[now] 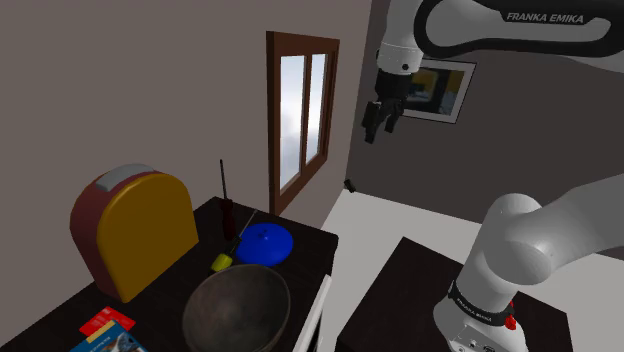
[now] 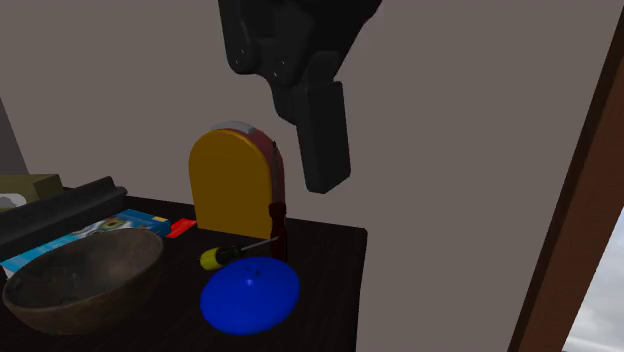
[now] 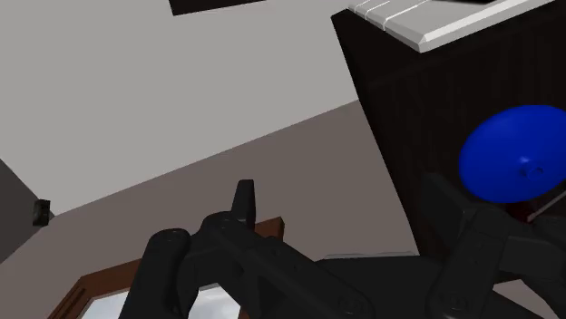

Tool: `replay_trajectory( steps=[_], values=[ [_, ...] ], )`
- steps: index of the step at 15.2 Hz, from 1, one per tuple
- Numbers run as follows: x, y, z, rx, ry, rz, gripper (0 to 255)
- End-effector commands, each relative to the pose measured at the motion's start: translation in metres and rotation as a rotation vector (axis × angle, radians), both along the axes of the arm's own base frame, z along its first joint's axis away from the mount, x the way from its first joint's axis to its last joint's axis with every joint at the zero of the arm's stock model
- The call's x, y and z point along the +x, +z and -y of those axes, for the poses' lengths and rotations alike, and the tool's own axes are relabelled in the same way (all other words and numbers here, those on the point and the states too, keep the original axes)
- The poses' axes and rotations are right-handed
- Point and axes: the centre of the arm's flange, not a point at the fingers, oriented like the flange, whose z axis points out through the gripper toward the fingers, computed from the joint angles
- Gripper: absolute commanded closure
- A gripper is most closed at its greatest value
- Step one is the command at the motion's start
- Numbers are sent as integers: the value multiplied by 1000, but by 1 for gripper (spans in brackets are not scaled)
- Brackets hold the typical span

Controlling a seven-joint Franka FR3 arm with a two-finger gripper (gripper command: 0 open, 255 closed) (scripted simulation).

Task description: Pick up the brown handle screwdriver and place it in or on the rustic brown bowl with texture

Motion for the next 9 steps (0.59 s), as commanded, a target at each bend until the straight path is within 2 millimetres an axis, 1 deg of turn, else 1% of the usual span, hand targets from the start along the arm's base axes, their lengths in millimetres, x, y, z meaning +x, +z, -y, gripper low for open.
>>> replay_trajectory(
  steps=[1,9],
  values=[
    [0,0,0,0,0,0,0],
    [53,-58,-44,112,35,69,0]
  ],
)
